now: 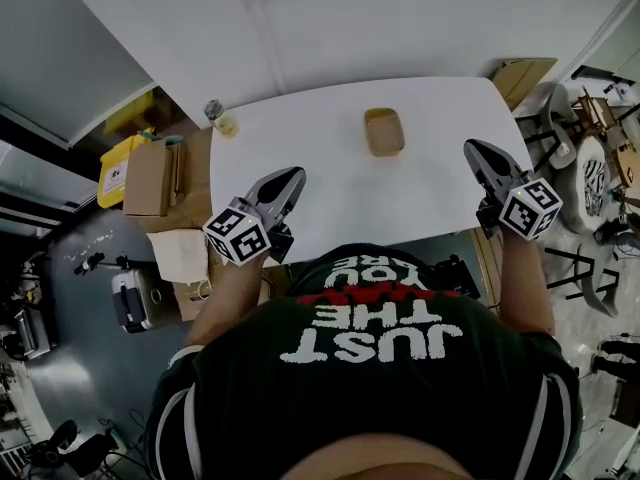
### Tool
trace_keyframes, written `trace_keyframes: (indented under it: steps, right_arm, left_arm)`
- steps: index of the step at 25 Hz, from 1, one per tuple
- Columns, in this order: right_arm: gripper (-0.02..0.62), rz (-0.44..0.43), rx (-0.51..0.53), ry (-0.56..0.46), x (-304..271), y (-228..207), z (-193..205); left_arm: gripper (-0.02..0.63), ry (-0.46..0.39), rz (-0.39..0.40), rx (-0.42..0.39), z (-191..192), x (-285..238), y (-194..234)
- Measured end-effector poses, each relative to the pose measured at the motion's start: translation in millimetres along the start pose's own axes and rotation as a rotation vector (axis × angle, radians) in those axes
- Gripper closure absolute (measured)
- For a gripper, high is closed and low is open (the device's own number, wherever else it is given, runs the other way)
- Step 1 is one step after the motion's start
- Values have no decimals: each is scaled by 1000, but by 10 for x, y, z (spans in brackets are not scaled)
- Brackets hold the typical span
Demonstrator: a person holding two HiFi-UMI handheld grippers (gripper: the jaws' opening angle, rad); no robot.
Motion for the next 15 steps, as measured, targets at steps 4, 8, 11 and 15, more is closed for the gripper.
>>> trace_keyframes:
  steps: [4, 8, 11, 15]
  right_arm:
    - [588, -45, -17, 1, -75, -491, 11]
    - [588, -123, -4, 0, -144, -1130, -37]
    - [588, -188, -4, 13, -224, -1618, -94]
    - [589, -267, -8, 41, -397, -1933, -40]
  left_arm:
    - [598, 9, -45, -8, 20, -334, -35]
    - [598, 13, -122, -16, 95, -822, -105]
    - [598, -15, -188, 36, 180, -1217, -184]
    - [598, -1, -237, 98, 339, -1469, -265]
Point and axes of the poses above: the fingertips, and each gripper's own axes: x backward along the fingers, y to its left, z out of its underside, the point moved 8 cm from there along x, backward along the fingers, and after that the axes turned 7 degrees about -z, right-handed, at the moved point
